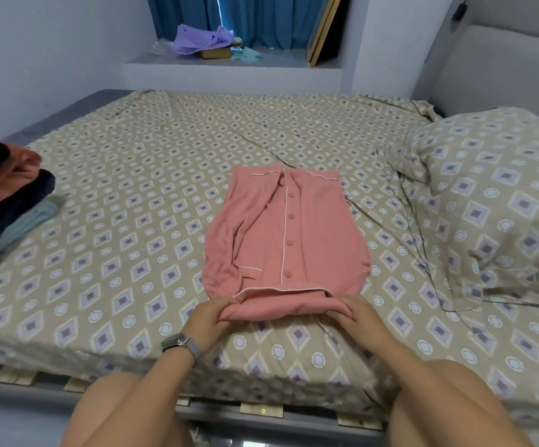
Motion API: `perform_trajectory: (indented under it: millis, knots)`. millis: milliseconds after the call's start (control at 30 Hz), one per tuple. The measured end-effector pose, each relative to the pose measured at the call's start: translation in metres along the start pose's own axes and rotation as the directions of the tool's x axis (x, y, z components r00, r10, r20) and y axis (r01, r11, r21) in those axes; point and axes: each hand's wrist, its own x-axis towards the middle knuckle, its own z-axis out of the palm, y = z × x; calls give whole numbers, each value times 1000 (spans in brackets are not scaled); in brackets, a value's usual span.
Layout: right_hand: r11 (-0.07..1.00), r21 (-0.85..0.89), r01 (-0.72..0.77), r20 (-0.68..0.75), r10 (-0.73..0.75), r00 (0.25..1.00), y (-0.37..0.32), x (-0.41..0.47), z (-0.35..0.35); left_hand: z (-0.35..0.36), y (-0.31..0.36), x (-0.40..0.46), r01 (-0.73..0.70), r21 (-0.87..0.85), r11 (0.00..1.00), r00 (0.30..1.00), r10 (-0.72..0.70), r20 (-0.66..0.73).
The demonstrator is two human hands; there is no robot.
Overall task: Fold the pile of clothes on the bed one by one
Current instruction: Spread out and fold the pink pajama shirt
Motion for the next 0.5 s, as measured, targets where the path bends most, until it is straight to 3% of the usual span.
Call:
perform_trajectory:
  millis: [167, 300, 500]
  knots:
    - [996, 88, -31, 87, 23, 996, -23, -13, -35, -30, 18, -12, -45, 35, 998, 989, 39, 144]
    - [1000, 15, -22, 239, 18, 971, -38, -33, -53, -40, 25, -31, -103, 181, 978, 955, 46, 294]
    - [998, 9, -58, 282, 54, 958, -48, -71, -66, -43, 37, -65, -164, 215, 963, 926, 75, 370]
